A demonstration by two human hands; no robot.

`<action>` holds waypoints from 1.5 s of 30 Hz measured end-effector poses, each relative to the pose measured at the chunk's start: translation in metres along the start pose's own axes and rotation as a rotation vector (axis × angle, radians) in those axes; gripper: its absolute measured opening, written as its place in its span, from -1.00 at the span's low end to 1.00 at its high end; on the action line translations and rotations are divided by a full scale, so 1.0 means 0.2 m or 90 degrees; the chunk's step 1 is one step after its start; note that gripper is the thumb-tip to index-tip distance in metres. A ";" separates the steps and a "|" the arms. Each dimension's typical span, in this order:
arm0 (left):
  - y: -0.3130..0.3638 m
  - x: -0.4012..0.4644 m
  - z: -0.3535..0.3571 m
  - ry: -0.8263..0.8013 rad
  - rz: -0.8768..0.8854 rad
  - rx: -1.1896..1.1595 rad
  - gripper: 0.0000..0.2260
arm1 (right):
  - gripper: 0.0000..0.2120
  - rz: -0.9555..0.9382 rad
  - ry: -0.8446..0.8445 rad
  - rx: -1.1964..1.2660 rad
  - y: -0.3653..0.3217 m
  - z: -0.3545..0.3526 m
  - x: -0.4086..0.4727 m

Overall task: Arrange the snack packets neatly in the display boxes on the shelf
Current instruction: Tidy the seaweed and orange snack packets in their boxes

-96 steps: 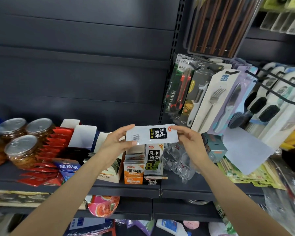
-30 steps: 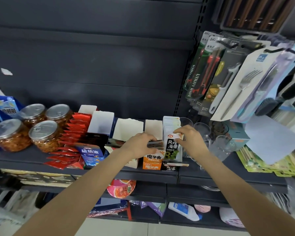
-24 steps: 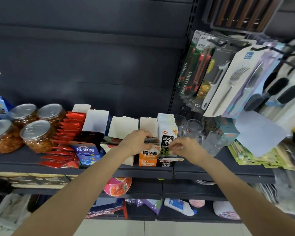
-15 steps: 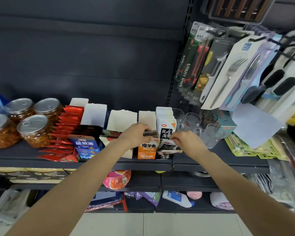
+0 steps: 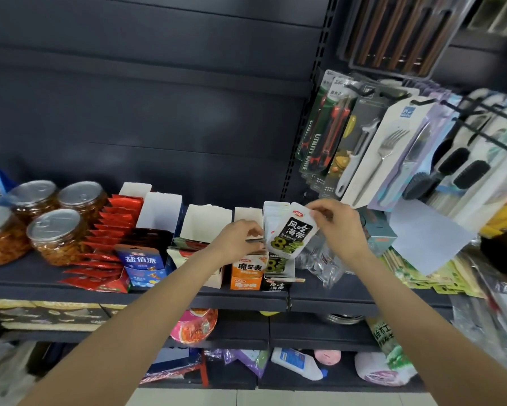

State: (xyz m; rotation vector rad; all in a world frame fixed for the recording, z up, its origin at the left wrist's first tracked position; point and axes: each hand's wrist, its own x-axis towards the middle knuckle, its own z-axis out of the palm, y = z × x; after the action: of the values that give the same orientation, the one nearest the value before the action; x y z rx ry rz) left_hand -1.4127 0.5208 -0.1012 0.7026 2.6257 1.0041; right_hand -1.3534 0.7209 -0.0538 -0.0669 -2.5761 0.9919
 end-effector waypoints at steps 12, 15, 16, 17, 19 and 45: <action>0.15 0.05 -0.05 0.005 -0.222 -0.606 -0.70 | -0.75 0.073 0.081 0.230 0.00 -0.10 -0.01; 0.16 0.03 -0.07 0.064 -0.242 -0.706 -0.75 | -0.81 0.047 0.107 0.206 0.01 -0.11 -0.03; 0.16 0.02 -0.08 0.087 -0.234 -0.719 -0.79 | -0.82 0.052 0.116 0.196 0.01 -0.11 -0.03; 0.16 0.01 -0.09 0.107 -0.220 -0.725 -0.81 | -0.80 0.078 0.118 0.204 0.02 -0.10 -0.04; 0.17 -0.01 -0.11 0.130 -0.186 -0.718 -0.79 | -0.76 0.172 0.100 0.320 0.02 -0.08 -0.06; 0.03 -0.07 -0.11 0.050 -0.121 -0.502 -0.63 | -0.72 0.125 0.032 0.332 0.05 -0.08 -0.09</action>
State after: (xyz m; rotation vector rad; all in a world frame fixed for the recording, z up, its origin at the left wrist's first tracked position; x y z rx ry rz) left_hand -1.4072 0.5051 -0.0793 0.2180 2.0136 1.8390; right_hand -1.3324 0.7365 -0.0547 -0.2028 -2.2165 1.6768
